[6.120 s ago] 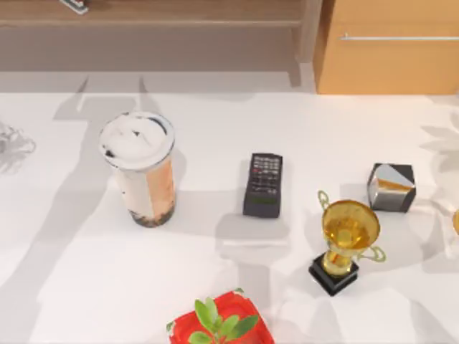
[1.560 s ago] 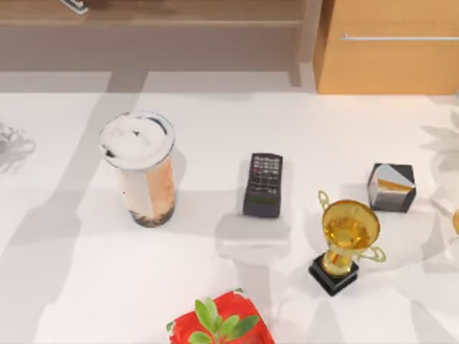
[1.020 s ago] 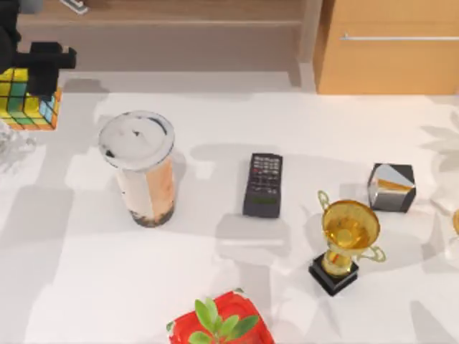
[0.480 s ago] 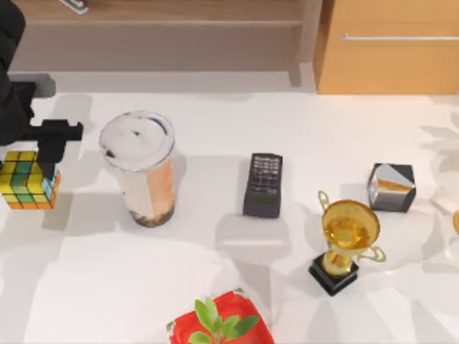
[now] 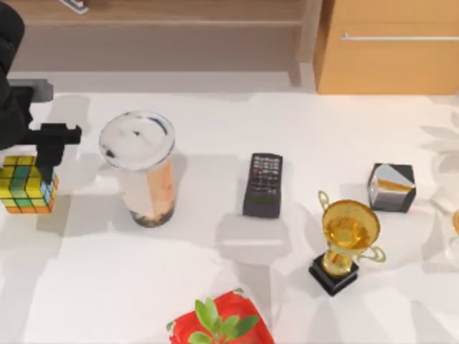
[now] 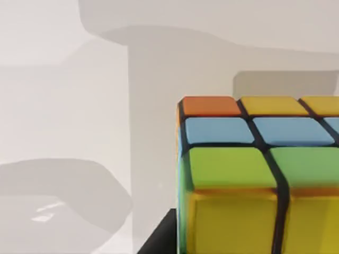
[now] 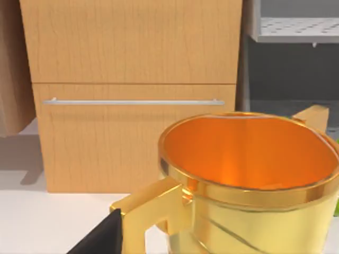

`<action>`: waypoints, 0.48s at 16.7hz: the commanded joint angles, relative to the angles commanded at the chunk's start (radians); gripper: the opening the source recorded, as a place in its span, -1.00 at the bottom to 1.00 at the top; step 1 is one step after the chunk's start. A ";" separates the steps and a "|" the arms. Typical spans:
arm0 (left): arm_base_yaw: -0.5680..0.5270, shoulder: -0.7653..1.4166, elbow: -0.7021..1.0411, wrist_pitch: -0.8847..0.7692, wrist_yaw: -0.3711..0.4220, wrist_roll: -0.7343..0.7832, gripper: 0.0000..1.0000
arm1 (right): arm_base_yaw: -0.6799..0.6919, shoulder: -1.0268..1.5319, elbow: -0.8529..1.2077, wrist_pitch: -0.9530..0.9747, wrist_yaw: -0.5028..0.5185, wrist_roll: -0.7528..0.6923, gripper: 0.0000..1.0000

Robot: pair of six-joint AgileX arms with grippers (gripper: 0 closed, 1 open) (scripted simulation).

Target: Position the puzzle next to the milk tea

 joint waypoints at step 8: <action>0.023 -0.014 -0.020 0.017 -0.005 0.011 -1.00 | 0.000 0.000 0.000 0.000 0.000 0.000 1.00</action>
